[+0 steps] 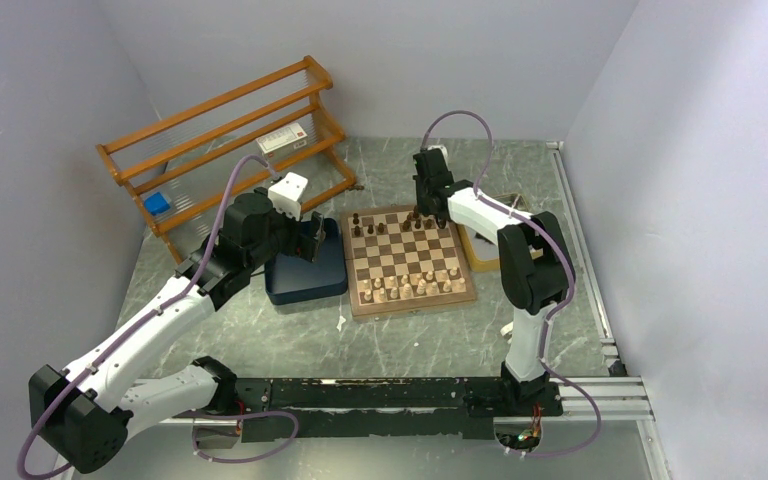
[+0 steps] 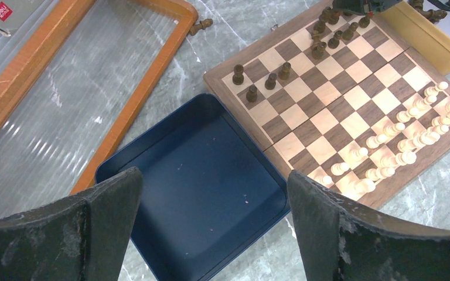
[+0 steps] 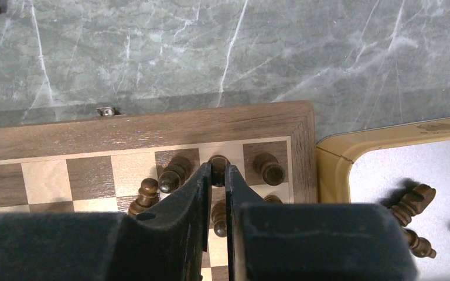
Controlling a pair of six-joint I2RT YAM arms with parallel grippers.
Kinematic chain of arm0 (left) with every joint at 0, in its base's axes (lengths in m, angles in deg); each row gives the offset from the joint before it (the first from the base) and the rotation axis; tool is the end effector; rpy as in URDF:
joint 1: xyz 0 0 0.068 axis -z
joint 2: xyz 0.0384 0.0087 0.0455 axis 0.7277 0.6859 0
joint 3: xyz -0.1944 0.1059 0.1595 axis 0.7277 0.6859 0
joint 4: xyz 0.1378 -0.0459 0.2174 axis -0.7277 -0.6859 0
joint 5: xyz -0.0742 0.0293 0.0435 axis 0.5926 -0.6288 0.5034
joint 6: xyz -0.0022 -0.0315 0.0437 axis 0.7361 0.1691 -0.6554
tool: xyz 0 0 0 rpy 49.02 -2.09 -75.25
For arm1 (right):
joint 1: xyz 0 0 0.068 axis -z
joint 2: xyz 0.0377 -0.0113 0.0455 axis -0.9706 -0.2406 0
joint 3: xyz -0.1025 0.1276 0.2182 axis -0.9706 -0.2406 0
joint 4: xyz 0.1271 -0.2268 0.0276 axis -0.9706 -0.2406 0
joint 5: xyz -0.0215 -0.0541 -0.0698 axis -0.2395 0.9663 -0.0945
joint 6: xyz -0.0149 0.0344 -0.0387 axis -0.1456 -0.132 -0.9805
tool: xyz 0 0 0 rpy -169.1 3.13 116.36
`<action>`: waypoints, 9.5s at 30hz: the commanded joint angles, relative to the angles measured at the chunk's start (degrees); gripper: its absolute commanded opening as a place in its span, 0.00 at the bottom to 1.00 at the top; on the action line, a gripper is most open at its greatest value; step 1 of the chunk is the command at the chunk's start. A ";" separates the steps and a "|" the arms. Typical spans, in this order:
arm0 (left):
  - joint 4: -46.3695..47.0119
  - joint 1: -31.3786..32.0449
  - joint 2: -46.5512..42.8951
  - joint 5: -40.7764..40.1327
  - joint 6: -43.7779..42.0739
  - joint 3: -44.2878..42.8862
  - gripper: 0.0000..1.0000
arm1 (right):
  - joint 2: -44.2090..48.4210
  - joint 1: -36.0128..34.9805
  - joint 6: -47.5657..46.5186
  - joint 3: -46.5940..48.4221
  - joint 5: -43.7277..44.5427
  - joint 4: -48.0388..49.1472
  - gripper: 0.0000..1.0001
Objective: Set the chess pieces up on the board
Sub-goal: Place the chess piece on the chessboard, then pick up the chess piece from the chessboard, then place the chess piece on the chessboard.
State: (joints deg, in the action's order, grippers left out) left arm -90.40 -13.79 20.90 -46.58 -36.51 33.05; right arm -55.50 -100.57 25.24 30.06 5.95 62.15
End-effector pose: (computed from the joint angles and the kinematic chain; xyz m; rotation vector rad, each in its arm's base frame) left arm 0.1961 -0.1225 0.3174 0.4596 1.9482 -0.2959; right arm 0.3923 0.1680 0.1965 -0.1176 2.3620 -0.0235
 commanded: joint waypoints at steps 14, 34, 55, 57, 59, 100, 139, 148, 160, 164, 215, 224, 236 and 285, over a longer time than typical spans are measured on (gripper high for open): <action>0.54 0.14 -0.76 0.17 -0.42 -0.38 0.97 | -1.55 -0.30 -0.04 2.07 0.86 -1.65 0.20; 0.54 0.13 -0.92 0.12 -0.53 -0.40 0.97 | 1.71 -0.32 -0.29 7.43 0.73 -5.85 0.30; 0.28 0.14 -1.72 0.43 -0.33 -0.40 0.97 | 4.57 -4.49 5.67 2.77 -7.67 -3.65 0.38; 0.28 0.12 -1.90 0.51 -0.26 -0.41 0.97 | 3.41 -4.97 8.12 3.78 -6.03 -4.90 0.36; 0.30 0.14 -2.05 0.47 -0.23 -0.40 0.97 | 2.63 -5.54 10.17 4.18 -4.03 -5.34 0.35; 0.28 0.58 -3.13 -0.19 -0.37 -0.23 0.97 | -9.27 -7.59 15.70 13.84 6.93 -13.74 0.32; 0.20 0.69 -3.06 -0.65 -0.46 -0.22 0.97 | -14.97 -7.51 9.39 22.12 6.03 -20.45 0.18; 0.69 0.64 -1.21 -0.36 3.79 -0.55 0.97 | -11.51 -7.54 7.30 23.40 4.68 -17.16 0.09; 7.46 0.61 7.99 7.77 16.28 -5.98 0.85 | -1.24 -7.51 12.09 17.70 -4.79 -10.25 0.07; 11.54 0.61 13.32 9.74 18.58 -8.32 0.86 | 4.25 -7.52 17.40 11.27 -12.26 -5.32 0.07; 29.04 2.43 28.08 33.27 -14.73 -9.60 0.07 | 23.13 4.48 22.69 -9.05 -49.91 8.21 0.28; 30.13 2.55 27.84 36.64 -23.63 -8.84 0.06 | 21.98 5.81 20.89 -9.37 -58.79 7.67 0.32; 33.57 4.34 25.88 38.12 -27.64 -5.19 0.05 | 19.99 4.74 21.51 -10.82 -62.64 9.20 0.30; 1.80 -9.93 15.57 12.61 7.20 -6.05 0.98 | 14.16 -4.91 6.59 -4.17 -12.83 2.36 0.00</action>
State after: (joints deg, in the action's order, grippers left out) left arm -81.81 -16.28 38.51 -35.13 -39.85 27.67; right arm -39.83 -102.75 35.77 24.50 -19.47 65.29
